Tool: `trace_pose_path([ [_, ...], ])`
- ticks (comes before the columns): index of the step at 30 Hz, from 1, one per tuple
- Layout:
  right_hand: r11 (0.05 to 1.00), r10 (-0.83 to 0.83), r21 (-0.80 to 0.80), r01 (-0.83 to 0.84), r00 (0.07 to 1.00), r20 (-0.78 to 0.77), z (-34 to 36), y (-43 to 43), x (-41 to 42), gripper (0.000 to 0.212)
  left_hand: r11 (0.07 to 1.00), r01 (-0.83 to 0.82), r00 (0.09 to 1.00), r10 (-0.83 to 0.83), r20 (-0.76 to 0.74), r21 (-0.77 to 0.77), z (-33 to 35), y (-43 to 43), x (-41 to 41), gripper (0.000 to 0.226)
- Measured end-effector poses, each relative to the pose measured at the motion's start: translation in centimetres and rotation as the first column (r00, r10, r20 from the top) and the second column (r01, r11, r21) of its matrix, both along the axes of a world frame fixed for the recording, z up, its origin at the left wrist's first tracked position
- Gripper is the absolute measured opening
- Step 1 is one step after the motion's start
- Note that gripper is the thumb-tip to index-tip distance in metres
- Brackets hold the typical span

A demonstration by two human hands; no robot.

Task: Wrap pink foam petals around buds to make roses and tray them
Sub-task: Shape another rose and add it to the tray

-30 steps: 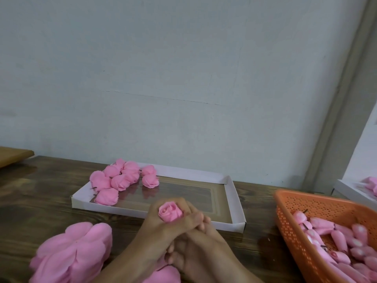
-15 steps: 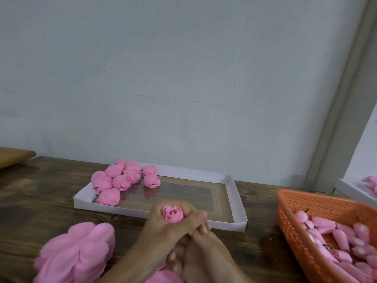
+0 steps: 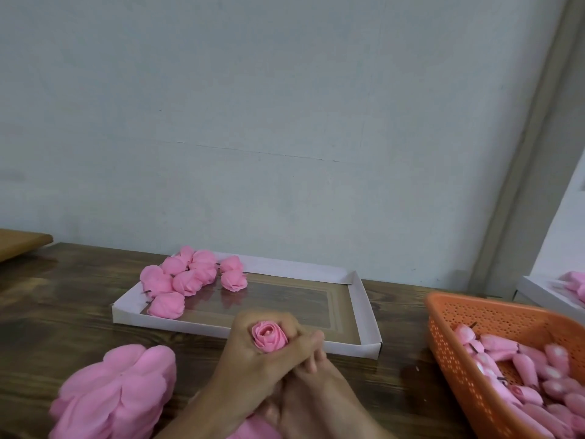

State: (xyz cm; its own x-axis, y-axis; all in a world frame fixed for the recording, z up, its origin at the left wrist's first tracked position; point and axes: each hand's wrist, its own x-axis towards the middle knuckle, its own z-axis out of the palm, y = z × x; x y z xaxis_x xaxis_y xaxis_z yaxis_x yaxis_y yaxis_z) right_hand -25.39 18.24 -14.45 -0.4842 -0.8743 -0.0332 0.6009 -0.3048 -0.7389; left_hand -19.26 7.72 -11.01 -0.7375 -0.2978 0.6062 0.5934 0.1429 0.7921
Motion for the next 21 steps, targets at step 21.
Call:
trace_pose_path([
  [21,0.802,-0.503,-0.232,0.551,0.414,-0.758,1.3,1.6,0.1,0.027,0.901,-0.355,0.935,0.348,0.075,0.249,-0.7,0.7,-0.8,0.029],
])
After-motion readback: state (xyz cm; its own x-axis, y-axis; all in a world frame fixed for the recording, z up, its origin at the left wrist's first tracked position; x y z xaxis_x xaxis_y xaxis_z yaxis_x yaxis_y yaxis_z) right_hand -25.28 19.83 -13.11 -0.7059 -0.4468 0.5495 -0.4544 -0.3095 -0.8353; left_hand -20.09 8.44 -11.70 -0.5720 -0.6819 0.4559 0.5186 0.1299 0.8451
